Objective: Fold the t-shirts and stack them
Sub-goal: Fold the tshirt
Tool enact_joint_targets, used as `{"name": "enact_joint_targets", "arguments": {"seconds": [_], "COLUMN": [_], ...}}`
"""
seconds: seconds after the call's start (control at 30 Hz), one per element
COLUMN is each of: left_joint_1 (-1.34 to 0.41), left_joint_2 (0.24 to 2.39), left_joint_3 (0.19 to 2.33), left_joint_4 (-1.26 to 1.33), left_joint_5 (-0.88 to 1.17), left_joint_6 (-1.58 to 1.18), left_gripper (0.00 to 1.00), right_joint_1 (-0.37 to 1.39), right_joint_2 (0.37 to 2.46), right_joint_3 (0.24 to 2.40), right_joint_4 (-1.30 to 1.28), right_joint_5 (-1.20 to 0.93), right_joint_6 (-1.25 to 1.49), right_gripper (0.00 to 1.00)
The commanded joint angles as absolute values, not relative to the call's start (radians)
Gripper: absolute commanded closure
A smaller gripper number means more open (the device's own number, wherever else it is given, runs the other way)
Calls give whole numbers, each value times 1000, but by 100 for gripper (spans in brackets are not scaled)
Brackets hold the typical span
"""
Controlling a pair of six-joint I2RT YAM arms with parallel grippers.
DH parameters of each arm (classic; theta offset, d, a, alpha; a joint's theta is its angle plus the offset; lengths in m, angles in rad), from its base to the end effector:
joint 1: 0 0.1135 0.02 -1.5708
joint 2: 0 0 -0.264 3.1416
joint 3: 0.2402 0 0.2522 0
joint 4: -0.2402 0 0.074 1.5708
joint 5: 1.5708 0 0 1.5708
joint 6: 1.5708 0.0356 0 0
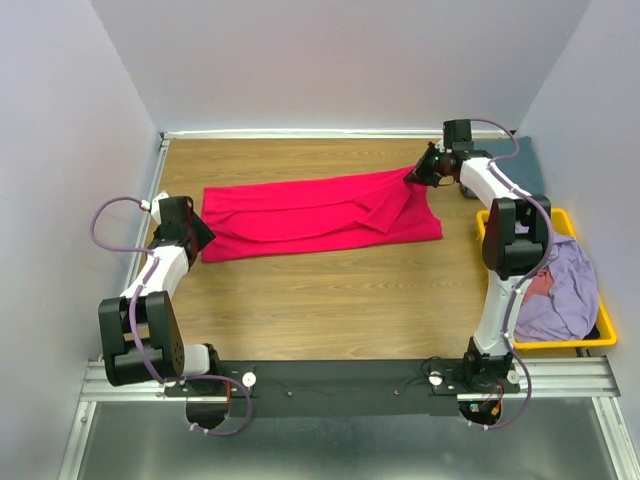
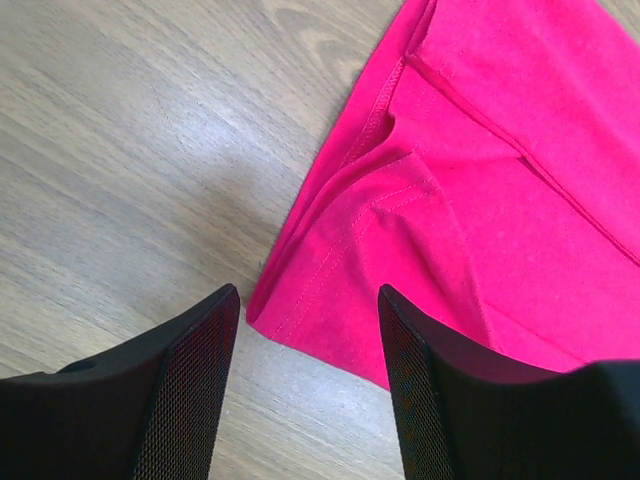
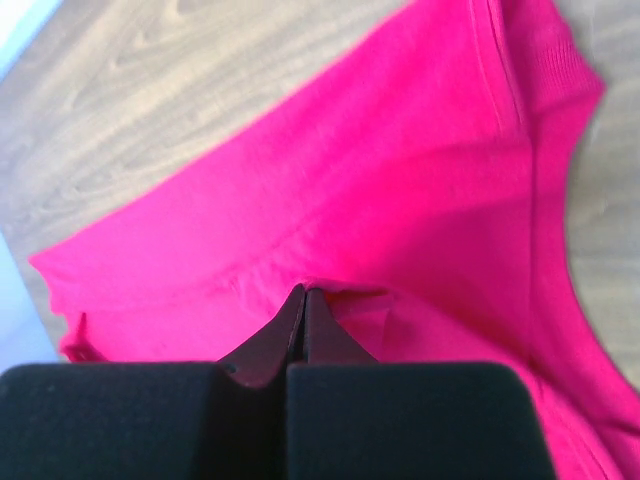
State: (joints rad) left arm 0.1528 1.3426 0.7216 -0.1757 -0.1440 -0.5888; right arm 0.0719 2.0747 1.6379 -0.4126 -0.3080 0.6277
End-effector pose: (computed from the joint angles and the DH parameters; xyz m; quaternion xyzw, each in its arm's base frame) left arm 0.2668 0.0463 0.1988 -0.3600 0.8510 -0.0164 0.3820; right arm 0.4641 0.0442 0.2144 0.2016 0.9040 0.2543 0.2784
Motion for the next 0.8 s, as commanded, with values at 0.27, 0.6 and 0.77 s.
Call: {"name": "enact_joint_targets", "arguments": {"seconds": [0.27,0.6,0.77], "left_joint_1": [149,147,147], "left_joint_2": [1328,1362,1367], "left_joint_3": [695,698,707], "left_joint_4": [-195,-199,-204], "left_joint_5": [-123,-97,-107], "left_joint_6": [-598,-609,-617], "left_gripper": [34,34,34], "right_joint_1": [74,72,69], "right_joint_2": [2187,2175,2030], "right_joint_3": [1740,1692,1574], "right_joint_4": [-367,-368,-368], "right_joint_5": [-213,-126,-65], "right_joint_6": [768,732,601], "right_gripper": [99,60,46]}}
